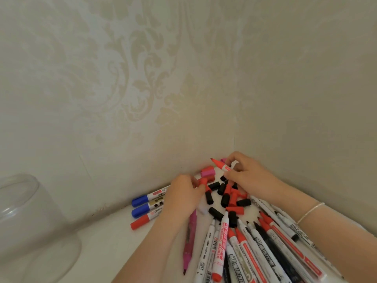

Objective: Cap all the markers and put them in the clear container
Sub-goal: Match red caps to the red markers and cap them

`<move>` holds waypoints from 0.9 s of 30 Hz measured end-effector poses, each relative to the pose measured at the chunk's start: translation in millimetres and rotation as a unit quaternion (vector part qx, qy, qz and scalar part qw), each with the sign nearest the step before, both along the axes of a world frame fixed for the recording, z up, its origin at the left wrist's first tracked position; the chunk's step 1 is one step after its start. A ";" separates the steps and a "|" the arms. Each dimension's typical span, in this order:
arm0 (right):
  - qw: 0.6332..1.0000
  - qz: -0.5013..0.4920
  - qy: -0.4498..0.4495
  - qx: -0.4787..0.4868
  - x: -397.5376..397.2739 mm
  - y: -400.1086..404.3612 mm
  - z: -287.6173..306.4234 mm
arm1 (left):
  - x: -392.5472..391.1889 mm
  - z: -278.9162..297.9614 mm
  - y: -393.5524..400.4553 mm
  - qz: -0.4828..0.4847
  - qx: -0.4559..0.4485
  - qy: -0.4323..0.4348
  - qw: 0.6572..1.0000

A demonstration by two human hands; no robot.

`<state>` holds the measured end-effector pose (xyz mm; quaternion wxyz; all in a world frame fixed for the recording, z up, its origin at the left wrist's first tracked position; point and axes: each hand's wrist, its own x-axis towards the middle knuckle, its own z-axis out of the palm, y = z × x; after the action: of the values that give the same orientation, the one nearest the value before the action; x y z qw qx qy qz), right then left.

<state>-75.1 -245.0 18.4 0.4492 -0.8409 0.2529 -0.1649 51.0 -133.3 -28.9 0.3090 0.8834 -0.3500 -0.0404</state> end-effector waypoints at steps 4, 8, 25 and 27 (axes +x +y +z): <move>0.998 -0.002 0.021 -0.059 -2.4 -7.3 -2.5 | 4.5 12.0 9.5 -0.032 -0.074 -0.048 0.996; 0.997 0.003 0.032 -0.073 -1.7 -5.0 -2.8 | 7.9 22.7 16.5 -0.050 -0.112 -0.049 0.991; 0.991 0.060 -0.026 -0.120 0.6 5.9 0.0 | 12.5 39.6 24.3 -0.230 -0.160 0.293 0.914; 0.990 0.052 -0.032 -0.128 2.5 8.2 1.1 | 12.2 39.8 23.0 -0.233 -0.173 0.313 0.904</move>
<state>-72.6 -236.8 19.5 0.3538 -0.8978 0.1710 -0.1990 63.2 -110.3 10.9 0.5324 0.6513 -0.4326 -0.3242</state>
